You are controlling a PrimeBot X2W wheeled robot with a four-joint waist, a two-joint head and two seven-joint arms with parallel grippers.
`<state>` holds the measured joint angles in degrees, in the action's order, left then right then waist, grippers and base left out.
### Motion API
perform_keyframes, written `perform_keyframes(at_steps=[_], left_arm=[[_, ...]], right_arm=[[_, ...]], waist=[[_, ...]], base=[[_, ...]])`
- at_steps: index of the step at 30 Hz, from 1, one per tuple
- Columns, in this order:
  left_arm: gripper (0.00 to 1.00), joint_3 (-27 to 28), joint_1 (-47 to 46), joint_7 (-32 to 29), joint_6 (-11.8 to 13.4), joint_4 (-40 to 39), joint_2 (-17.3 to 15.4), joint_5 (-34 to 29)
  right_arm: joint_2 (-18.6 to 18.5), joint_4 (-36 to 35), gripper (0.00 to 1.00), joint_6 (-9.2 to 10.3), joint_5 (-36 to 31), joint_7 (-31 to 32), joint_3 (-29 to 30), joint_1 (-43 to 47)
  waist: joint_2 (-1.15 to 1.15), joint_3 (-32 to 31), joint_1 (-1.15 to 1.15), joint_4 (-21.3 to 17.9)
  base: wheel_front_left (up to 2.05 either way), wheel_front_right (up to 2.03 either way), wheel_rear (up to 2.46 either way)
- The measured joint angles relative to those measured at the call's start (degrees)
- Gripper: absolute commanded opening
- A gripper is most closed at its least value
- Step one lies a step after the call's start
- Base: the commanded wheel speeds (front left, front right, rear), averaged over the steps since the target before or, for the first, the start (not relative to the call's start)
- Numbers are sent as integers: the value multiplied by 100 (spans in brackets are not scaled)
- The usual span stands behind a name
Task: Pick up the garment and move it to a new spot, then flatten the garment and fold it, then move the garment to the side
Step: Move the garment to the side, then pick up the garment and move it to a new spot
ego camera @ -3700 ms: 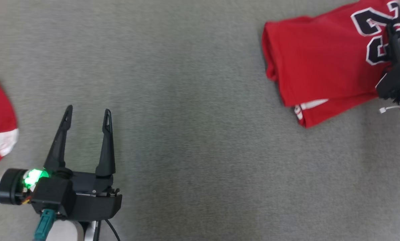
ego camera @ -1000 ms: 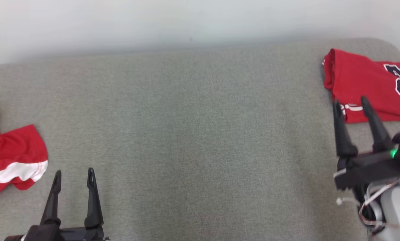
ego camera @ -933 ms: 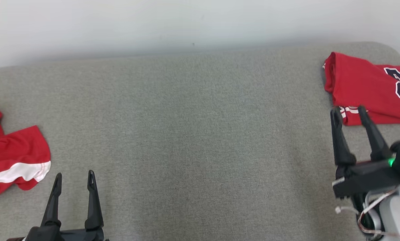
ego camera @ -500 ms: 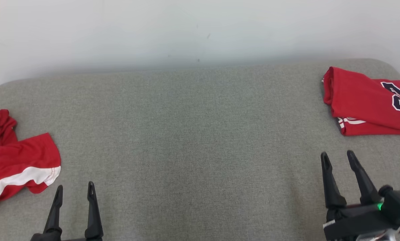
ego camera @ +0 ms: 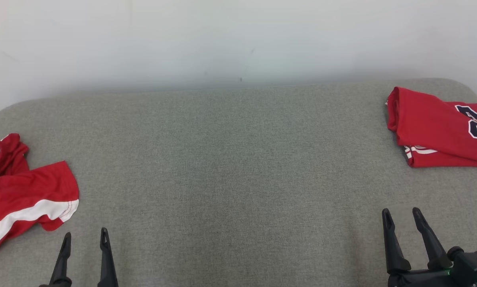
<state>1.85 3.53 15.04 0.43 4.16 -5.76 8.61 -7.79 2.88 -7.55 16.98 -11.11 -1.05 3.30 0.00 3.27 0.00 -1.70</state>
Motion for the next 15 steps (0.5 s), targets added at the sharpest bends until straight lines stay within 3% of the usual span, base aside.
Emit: perform_keyframes(at_steps=[15], left_arm=[[100, -20, 10, 0, -51, 180, 8, -12]], right_arm=[[56, 245, 100, 0, -24, -34, -93, 101]], waist=[[0, -176, 0, 41]], base=[[0, 0, 0]])
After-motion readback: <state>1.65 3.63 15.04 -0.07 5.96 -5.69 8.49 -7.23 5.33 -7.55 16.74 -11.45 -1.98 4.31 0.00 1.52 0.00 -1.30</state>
